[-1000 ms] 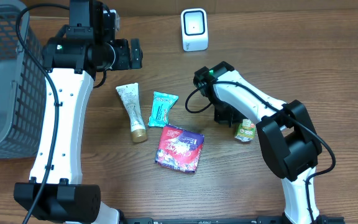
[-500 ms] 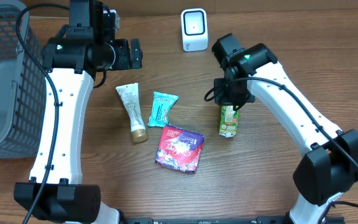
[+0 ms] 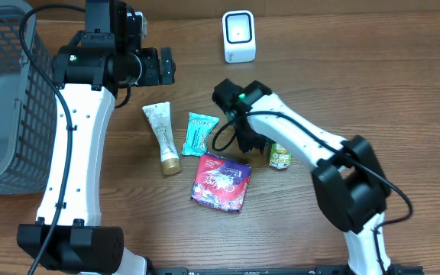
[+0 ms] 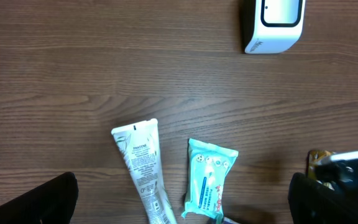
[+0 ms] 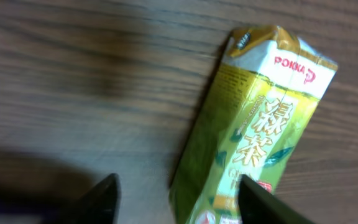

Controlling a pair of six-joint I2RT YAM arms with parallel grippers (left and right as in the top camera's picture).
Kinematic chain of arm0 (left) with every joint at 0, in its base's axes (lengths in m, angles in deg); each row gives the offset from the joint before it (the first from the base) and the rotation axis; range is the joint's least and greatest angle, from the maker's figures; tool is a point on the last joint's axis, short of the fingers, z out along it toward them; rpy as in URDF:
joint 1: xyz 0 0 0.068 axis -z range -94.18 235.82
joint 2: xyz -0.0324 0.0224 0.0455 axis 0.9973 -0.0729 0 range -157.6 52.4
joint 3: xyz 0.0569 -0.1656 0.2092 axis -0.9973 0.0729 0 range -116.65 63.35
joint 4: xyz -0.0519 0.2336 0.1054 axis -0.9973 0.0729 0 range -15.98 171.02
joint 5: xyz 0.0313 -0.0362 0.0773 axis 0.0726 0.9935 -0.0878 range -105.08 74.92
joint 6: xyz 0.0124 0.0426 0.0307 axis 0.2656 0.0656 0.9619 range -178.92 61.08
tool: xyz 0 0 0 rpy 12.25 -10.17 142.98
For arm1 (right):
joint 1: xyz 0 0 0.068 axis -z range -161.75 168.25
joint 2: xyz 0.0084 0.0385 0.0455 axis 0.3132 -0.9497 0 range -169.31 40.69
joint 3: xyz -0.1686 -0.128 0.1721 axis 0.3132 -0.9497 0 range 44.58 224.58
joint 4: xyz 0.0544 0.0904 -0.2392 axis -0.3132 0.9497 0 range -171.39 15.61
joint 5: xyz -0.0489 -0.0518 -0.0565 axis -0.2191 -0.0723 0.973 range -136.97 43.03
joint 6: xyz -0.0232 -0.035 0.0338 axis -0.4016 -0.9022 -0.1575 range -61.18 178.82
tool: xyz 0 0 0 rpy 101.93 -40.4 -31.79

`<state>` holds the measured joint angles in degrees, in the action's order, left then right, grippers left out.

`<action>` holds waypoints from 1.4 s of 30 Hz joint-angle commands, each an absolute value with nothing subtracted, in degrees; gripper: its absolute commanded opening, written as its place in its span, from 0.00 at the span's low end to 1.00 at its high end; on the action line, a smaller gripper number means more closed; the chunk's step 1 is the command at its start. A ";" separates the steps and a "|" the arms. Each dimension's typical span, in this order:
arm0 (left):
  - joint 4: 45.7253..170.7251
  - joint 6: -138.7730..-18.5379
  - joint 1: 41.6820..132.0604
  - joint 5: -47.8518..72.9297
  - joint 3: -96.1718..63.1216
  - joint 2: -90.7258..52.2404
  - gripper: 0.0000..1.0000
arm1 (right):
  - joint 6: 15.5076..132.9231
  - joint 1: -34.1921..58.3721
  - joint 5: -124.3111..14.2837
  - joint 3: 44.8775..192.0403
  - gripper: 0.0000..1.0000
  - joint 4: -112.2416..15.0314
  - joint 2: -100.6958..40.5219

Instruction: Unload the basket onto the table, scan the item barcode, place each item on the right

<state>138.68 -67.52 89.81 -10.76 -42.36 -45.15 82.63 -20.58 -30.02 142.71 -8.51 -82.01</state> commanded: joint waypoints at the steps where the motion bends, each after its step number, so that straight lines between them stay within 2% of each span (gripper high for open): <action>1: 138.49 -66.40 89.26 -10.15 -42.51 -45.53 1.00 | 84.34 -20.49 -23.20 142.40 0.56 -8.46 -85.20; 4: 138.51 -66.40 89.26 -10.15 -42.51 -45.53 1.00 | 84.34 -21.01 -20.56 142.38 0.61 -7.50 -87.54; 8: 138.51 -66.40 89.26 -10.15 -42.51 -45.53 1.00 | 84.34 -21.32 -18.59 142.34 0.63 -5.97 -89.77; 11: 138.49 -66.40 89.26 -10.15 -42.51 -45.53 1.00 | 84.31 -21.32 -18.48 142.16 0.62 -5.38 -91.34; 13: 138.49 -66.40 89.26 -10.15 -42.51 -45.53 1.00 | 84.31 -21.32 -18.48 141.38 0.58 -5.19 -91.95; 16: 138.51 -66.40 89.26 -10.15 -42.51 -45.53 1.00 | 84.34 -21.32 -18.48 139.71 0.46 -5.16 -92.00; 18: 138.51 -66.40 89.26 -10.15 -42.51 -45.53 1.00 | 84.36 -21.30 -18.55 139.02 0.27 -4.99 -92.00; 21: 138.51 -66.40 89.26 -10.15 -42.51 -45.53 1.00 | 84.36 -21.30 -19.92 139.15 0.04 -4.75 -91.97; 26: 138.49 -66.40 89.26 -10.15 -42.51 -45.53 1.00 | 84.29 -21.30 -25.15 141.57 0.04 -3.44 -91.12; 30: 138.49 -66.40 89.26 -10.15 -42.51 -45.53 1.00 | 82.08 -21.21 -34.76 143.50 0.04 -5.19 -85.90; 36: 138.51 -66.40 89.26 -10.15 -42.51 -45.53 1.00 | 72.64 -15.33 -71.85 142.51 0.04 -18.21 -75.98; 39: 138.49 -66.40 89.26 -10.15 -42.51 -45.53 1.00 | 71.81 -12.58 -82.11 140.41 0.04 -23.02 -76.17; 42: 138.51 -66.40 89.26 -10.15 -42.51 -45.53 1.00 | 72.66 -9.93 -86.15 135.28 0.04 -27.81 -76.17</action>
<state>138.70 -67.54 89.81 -10.76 -42.36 -45.15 74.22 -13.21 -71.46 140.09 -25.45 -77.64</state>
